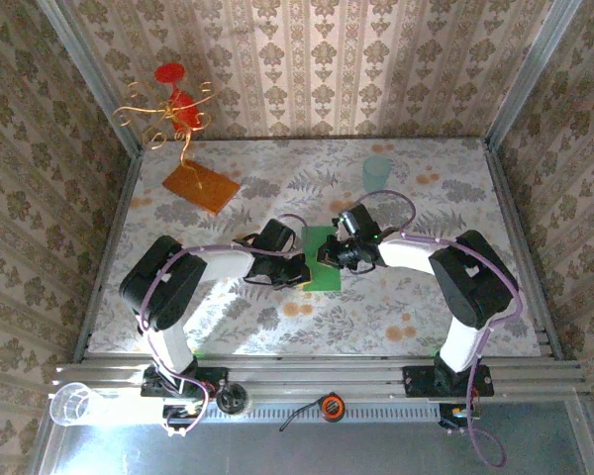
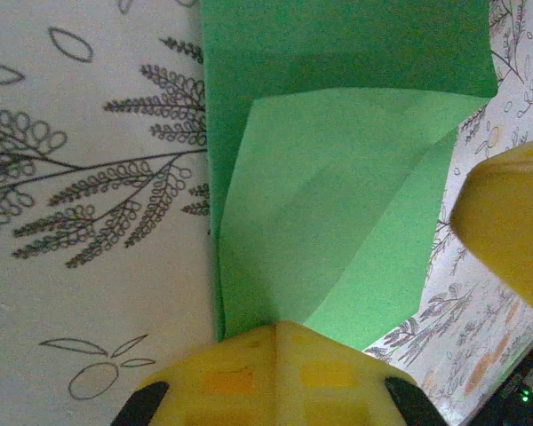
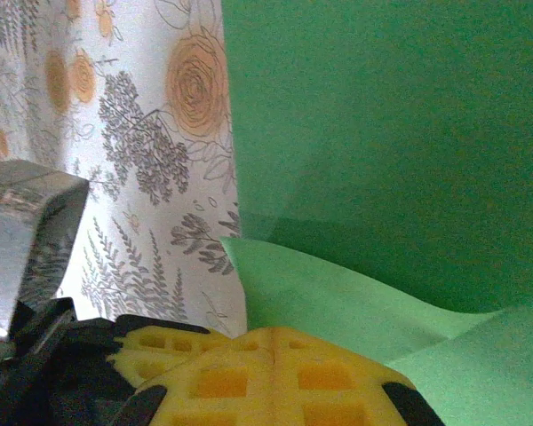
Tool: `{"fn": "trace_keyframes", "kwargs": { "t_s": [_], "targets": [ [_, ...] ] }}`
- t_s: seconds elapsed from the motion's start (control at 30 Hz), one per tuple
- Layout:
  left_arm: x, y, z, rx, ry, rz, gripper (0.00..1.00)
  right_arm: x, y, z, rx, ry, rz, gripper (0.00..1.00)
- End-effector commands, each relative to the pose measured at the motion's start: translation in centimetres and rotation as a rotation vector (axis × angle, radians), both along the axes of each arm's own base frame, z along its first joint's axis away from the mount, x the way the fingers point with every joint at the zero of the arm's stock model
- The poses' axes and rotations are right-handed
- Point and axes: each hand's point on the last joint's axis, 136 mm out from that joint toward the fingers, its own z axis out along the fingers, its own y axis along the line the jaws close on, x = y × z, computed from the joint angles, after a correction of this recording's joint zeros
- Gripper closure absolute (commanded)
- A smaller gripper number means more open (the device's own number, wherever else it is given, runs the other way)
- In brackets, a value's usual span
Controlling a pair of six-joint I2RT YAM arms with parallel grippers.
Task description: Fold a paper plane with a square sheet of paper (pick it up from the middle)
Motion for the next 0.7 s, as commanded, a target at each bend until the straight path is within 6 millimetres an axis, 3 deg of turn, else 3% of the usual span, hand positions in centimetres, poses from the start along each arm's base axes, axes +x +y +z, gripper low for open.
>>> {"fn": "trace_keyframes", "kwargs": {
  "t_s": [0.0,0.4,0.5,0.67],
  "targets": [
    [-1.7,2.6,-2.8,0.137,0.07,0.004,1.0,-1.4,0.1,-1.2,-0.026,0.03,0.048,0.99],
    [-2.2,3.1,-3.1,0.157,0.087,0.004,1.0,-1.4,1.2,-3.7,-0.021,0.08,0.067,1.0],
    [-3.1,4.1,-3.9,0.204,0.116,0.002,1.0,-0.7,0.1,-4.1,-0.035,0.073,0.037,1.0],
    [-5.4,6.5,-5.8,0.297,0.186,-0.002,1.0,1.4,-3.5,-5.1,-0.06,0.065,-0.049,1.0]
  ]
}}
